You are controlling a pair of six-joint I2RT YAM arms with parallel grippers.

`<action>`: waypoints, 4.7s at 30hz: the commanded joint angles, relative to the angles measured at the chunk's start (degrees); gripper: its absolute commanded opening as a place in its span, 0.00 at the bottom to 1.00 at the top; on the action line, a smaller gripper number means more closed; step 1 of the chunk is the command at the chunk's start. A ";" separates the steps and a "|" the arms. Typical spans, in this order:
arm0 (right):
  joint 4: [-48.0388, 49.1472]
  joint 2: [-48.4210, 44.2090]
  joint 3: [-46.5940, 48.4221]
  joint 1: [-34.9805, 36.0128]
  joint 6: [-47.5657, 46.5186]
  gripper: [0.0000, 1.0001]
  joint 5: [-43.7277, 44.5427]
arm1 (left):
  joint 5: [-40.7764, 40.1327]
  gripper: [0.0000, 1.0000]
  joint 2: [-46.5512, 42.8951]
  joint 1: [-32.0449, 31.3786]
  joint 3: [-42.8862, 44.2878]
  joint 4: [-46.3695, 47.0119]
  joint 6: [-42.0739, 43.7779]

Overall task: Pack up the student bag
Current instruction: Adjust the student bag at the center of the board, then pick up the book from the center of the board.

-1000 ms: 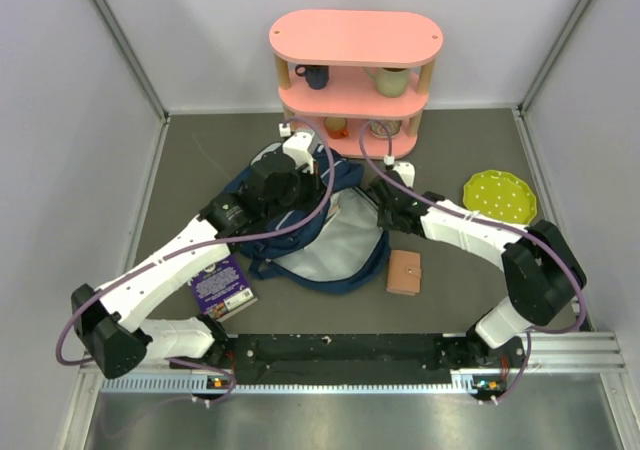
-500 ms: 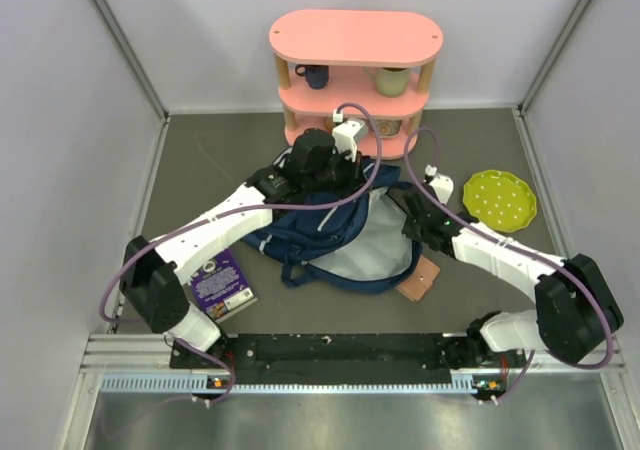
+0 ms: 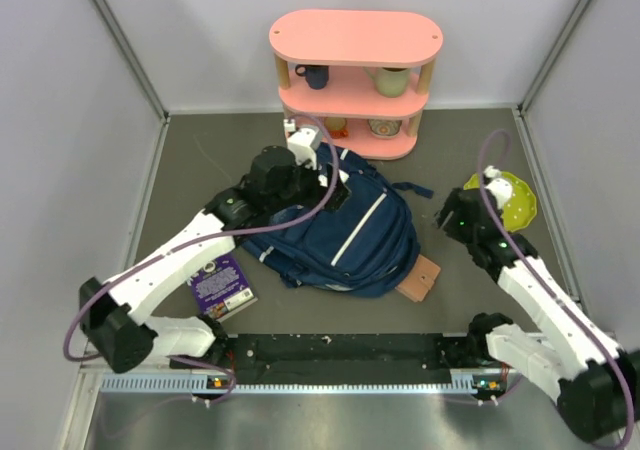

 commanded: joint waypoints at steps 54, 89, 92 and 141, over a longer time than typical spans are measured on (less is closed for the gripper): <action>25.26 51.12 37.34 43.96 -0.70 0.70 -44.18 | -31.34 0.98 -42.06 47.65 -43.22 -29.83 -38.27; 17.79 74.77 52.46 43.17 7.12 0.57 -33.28 | -0.94 0.22 -42.85 47.73 -55.61 -8.30 -32.73; 17.96 74.86 52.02 42.91 7.12 0.56 -33.89 | 0.20 0.04 -43.82 47.65 -55.00 -8.21 -32.47; 26.32 35.50 29.18 32.10 3.69 0.77 -30.74 | 12.58 0.00 -50.86 47.73 -22.48 -8.83 -24.03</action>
